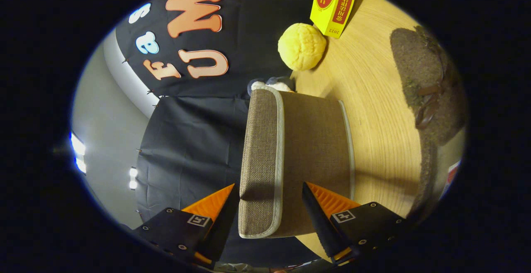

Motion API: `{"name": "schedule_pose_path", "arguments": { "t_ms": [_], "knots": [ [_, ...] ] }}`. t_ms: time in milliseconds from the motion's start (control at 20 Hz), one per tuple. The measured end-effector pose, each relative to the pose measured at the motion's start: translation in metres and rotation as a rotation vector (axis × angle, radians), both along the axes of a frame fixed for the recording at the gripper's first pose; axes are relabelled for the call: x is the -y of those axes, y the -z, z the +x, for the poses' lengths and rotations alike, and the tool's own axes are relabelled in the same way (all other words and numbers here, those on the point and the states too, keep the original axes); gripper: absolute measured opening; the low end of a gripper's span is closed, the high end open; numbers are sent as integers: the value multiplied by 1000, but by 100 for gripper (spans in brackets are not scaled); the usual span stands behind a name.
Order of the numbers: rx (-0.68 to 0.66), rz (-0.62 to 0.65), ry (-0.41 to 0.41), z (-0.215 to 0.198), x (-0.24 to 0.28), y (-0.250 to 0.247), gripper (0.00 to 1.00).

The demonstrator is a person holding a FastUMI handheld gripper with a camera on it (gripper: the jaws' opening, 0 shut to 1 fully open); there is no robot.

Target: Open the storage box then place both shoes into the box .Put the left shoe in first, then the right shoe, with the right side of both shoes facing outward in a uniform manner.

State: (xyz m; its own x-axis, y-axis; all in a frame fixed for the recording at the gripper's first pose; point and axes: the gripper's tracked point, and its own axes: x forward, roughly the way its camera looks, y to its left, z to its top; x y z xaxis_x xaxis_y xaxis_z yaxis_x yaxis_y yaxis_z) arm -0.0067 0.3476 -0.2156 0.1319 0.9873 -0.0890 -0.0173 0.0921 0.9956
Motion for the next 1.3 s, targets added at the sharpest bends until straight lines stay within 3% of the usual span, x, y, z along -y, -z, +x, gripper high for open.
{"name": "schedule_pose_path", "arguments": {
  "t_ms": [200, 400, 550, 650, 850, 1300],
  "knots": [
    [-49, 77, -9, 3, 1, -15, 87],
    [-67, 34, -19, 2, 1, -3, 56],
    [-42, -2, 6, 6, 7, 1, 20],
    [-45, 7, 9, 6, 9, -2, 9],
    [38, 59, 29, 4, 13, -24, 1],
    [137, 22, 75, 10, 5, -76, 0]
  ]
}}
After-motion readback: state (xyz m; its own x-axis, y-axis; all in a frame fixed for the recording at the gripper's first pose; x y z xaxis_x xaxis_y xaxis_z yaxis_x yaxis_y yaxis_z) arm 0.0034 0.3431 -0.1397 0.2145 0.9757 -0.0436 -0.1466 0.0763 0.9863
